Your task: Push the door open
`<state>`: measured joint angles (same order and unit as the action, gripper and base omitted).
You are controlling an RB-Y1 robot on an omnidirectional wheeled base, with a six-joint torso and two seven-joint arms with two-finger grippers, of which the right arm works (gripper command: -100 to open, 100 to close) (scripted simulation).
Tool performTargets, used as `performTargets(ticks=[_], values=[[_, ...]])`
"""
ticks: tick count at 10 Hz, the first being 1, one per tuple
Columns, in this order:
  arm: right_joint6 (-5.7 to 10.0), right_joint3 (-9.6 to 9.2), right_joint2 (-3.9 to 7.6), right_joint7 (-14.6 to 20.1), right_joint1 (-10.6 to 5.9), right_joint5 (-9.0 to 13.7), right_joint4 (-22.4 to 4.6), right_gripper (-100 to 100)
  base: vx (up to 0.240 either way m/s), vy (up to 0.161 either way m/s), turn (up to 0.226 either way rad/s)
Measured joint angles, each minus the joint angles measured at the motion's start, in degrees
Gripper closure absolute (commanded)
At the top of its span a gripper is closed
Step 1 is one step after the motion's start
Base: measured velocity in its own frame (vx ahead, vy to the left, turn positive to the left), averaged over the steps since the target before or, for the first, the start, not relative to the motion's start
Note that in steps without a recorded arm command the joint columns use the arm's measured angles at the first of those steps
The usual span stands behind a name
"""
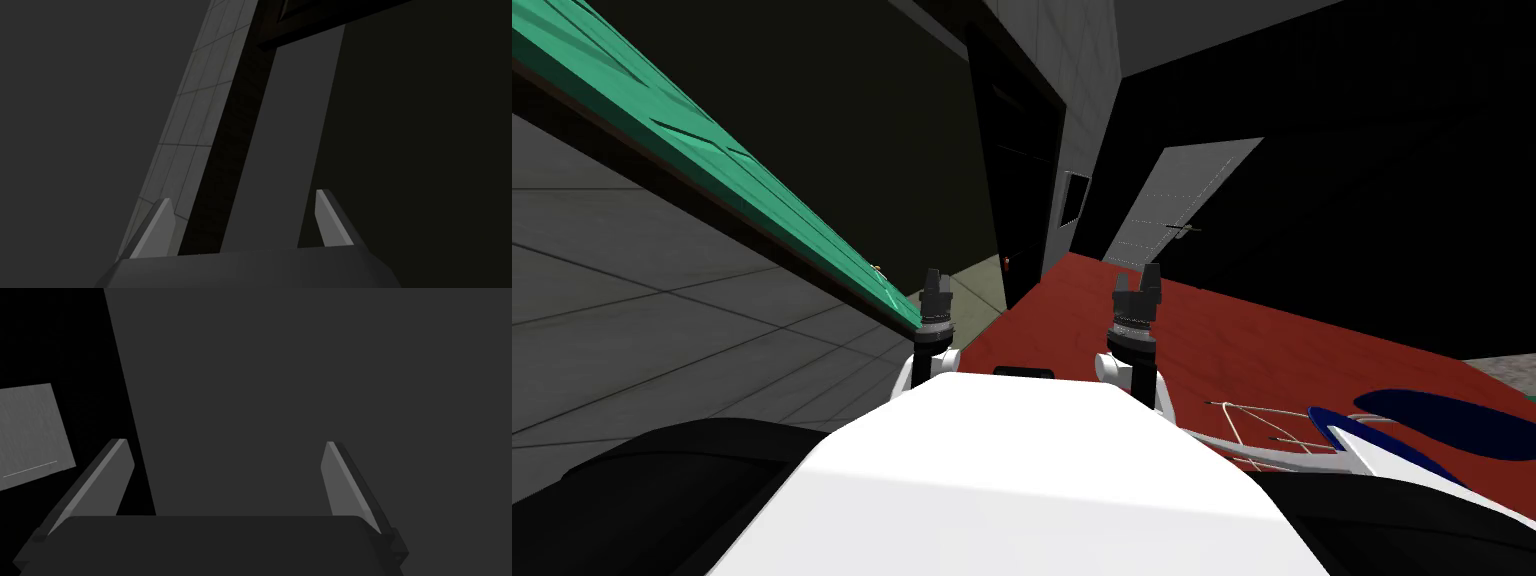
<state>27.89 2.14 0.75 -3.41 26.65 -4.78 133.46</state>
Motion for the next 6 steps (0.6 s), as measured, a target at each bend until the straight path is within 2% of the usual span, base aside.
performTargets(ticks=[3,6], values=[[0.57,-0.54,0.64,0.17,-0.65,0.25,-2.61,-100,0.073,-0.028,0.114],[1.23,-0.78,1.51,0.45,-2.19,0.7,-6.68,-100,0.092,-0.026,0.116]])
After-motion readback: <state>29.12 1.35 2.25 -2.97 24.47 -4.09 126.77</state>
